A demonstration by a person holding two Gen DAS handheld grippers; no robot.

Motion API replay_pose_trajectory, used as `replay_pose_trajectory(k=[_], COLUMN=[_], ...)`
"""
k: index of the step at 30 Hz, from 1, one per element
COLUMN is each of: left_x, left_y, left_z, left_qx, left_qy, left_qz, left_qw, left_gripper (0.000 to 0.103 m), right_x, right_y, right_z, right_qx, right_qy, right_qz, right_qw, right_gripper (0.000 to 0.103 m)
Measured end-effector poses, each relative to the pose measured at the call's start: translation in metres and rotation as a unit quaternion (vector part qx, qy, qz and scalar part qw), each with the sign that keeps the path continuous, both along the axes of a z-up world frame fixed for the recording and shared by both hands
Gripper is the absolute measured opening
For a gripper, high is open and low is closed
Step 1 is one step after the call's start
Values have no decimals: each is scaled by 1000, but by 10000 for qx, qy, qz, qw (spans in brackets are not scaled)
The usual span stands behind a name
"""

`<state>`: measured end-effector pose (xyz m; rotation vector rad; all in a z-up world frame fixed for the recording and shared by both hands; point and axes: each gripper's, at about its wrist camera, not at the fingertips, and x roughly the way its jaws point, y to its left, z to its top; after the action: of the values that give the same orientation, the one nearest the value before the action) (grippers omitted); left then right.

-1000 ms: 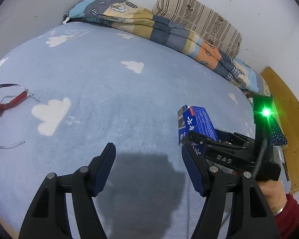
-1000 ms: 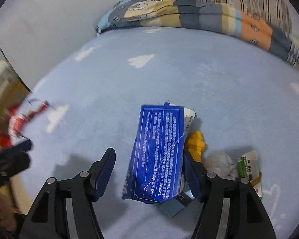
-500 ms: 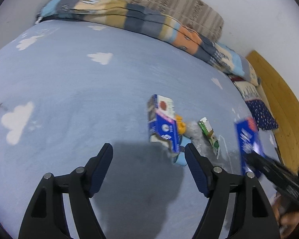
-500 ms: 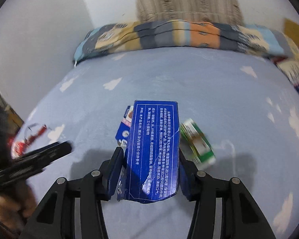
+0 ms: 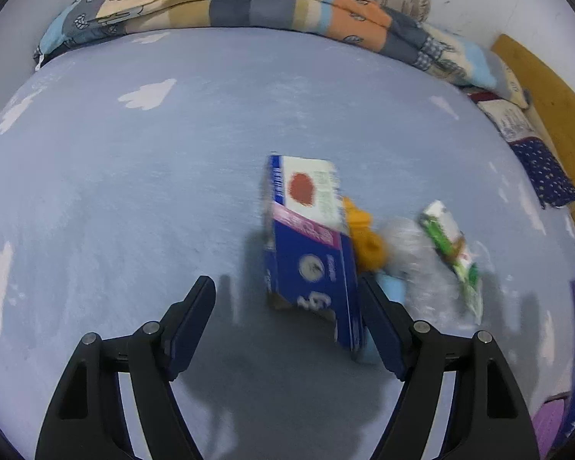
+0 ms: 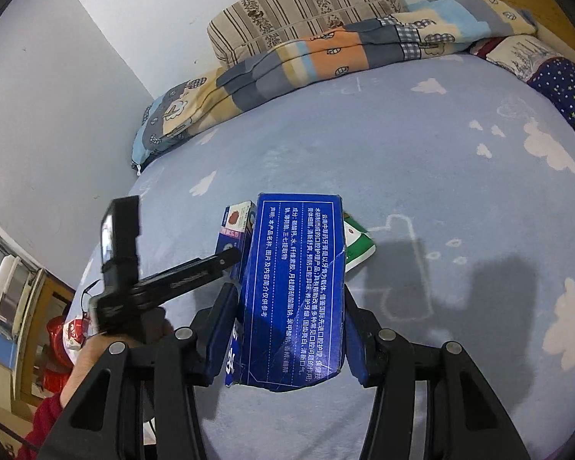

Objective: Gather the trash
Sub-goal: 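Grasp the white-blue medicine box with the left gripper while right holds the blue box, then lift the white-blue box with the left gripper while right holds the blue box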

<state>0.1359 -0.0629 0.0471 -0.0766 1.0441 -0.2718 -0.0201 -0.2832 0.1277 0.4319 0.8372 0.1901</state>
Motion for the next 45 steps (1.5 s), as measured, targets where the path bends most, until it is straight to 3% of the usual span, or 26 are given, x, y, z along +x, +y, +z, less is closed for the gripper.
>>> replay_pose_trajectory(k=[4,13,16,17,24,34,36,38,40,42,45], left_x=[14,19,14,13,8,2,3,3,1,-1,-5], left_y=[5,-12,-18,-19,-20,-23,-24,-26,-28,-25,-19], left_z=[-2,-6,-4,-4,5,6,2,-4,-3,3,13], left_qx=[-234,-142,-98,-149,-213,-193,-181,-165,-101,-144,-270], left_qy=[16,-92,-201,-212,-401,-444,-352,-323,-418,-545,-626], left_qz=[125,-53,-226,-259,-162,-308,-221,-195,-211,-164,-61], left_qw=[9996,9998,9995,9993,9988,9984,9990,9992,9989,9983,9977], left_gripper=[76,76,63,52,34,36,46,49,47,33,32], right_x=[0,3,3,3,4,3,4,5,5,6,8], right_y=[0,3,3,3,3,2,2,2,3,4,4], right_z=[1,-8,-7,-6,-7,-7,-6,-6,-7,-8,-9], right_qx=[44,-60,-55,-57,-152,-237,-243,-252,-282,-309,-342], right_qy=[-24,83,82,70,65,24,21,13,20,34,36], right_qz=[35,13,-1,-5,-57,-168,-179,-185,-181,-187,-206], right_qw=[10000,9999,10000,10000,9998,9996,9995,9995,9994,9993,9992], right_gripper=[54,54,54,54,54,54,54,54,54,54,54])
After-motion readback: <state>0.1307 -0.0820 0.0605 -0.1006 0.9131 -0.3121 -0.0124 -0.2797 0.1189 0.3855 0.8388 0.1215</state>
